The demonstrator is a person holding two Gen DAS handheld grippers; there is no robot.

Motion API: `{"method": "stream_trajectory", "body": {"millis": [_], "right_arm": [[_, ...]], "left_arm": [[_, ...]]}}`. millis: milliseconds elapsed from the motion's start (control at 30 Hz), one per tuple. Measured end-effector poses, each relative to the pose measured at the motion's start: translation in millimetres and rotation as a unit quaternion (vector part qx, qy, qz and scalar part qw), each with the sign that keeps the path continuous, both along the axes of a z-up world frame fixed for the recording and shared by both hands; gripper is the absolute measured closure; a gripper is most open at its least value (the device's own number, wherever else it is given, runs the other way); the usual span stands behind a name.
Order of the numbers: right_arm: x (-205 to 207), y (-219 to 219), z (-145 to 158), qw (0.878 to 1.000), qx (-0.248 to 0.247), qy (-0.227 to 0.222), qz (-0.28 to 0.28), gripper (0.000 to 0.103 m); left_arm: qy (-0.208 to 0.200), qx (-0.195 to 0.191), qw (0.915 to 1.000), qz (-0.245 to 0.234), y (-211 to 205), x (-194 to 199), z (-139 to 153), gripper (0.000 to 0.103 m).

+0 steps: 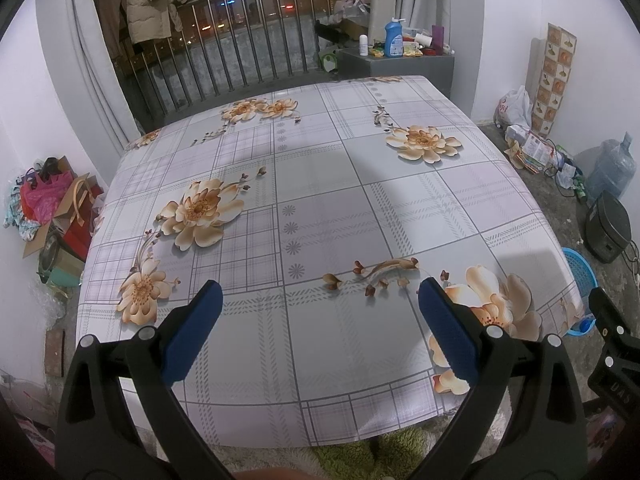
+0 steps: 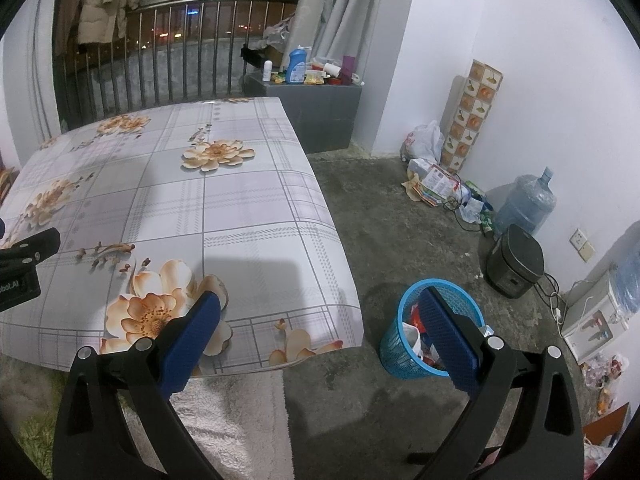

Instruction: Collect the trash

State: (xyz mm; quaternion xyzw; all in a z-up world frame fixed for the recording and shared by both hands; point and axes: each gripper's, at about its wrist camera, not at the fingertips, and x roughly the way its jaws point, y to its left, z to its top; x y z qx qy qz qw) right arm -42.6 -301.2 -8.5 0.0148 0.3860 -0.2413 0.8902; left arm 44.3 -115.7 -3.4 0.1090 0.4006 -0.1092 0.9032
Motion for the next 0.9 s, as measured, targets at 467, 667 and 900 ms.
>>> {"method": "stream_trajectory", "body": {"millis": [467,667,900], "right_arm": [[0.7,2.2,-0.5,1.000,-0.001,0.000,-0.001,0.006],[0.8,2.2,-0.5,1.000,-0.001,0.000,-0.001,0.007],[0.8,2.3,-0.7,1.000,-0.001,0.000,-0.001,0.006]], "left_arm": [[0.001,0.000,1.0000,0.000,-0.2,0.5,0.4,0.009],[0.000,0.000,1.0000,0.000,-0.2,0.5,0.8,0.009],[0.001,0.000,1.0000,0.000,-0.1,0.7,0.6,0.009]]}}
